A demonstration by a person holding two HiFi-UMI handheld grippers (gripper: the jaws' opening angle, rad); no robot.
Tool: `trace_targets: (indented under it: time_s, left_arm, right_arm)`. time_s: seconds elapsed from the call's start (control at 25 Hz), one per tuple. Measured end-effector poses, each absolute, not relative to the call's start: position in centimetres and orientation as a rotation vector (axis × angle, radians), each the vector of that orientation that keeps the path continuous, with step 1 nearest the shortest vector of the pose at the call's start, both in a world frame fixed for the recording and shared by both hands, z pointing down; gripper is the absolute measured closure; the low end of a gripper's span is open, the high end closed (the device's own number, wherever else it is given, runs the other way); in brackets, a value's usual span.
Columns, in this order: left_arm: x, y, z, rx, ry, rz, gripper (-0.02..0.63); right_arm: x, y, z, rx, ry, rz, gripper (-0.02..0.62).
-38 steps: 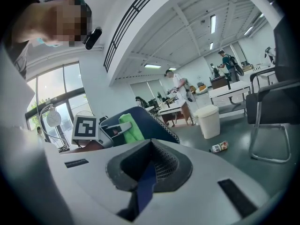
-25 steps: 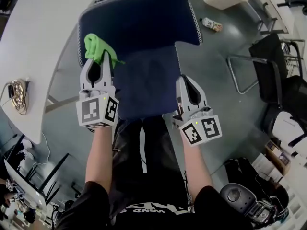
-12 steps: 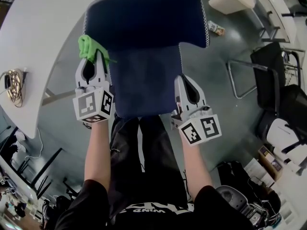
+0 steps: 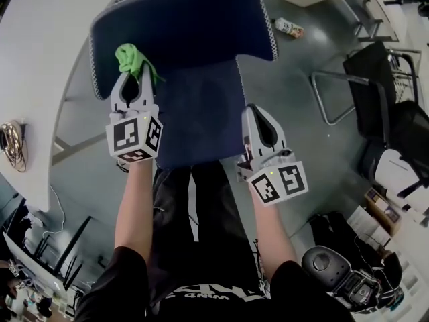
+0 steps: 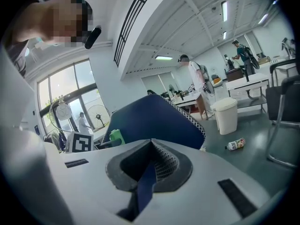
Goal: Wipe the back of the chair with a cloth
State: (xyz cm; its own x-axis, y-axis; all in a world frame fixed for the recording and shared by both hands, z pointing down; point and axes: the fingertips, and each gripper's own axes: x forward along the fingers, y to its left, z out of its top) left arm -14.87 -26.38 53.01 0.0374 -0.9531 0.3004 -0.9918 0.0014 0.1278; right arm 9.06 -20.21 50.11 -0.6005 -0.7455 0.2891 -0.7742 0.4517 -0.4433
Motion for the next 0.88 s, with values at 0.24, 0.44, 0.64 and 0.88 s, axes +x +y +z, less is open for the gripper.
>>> trace_targets:
  time_s: [0.24, 0.44, 0.64, 0.88]
  left_arm:
    - [-9.0, -29.1, 54.1, 2.121, -1.844, 0.176, 0.549]
    - [-3.6, -31.3, 55.4, 2.2, -1.732, 0.175, 0.549]
    - [2.4, -33.0, 56.1, 2.256, -1.597, 0.163, 0.549]
    - [6.8, -33.4, 55.0, 2.325, -1.49, 0.122, 0.549]
  right_arm:
    - [12.6, -19.9, 50.5, 1.487, -2.572, 0.848, 0.604]
    - [16.2, -19.7, 51.1, 1.587, -2.515, 0.854, 0.604]
    - [19.7, -19.1, 52.1, 1.658, -2.46, 0.883, 0.604]
    - [21.6, -18.9, 52.3, 1.683, -2.447, 0.899, 0.604]
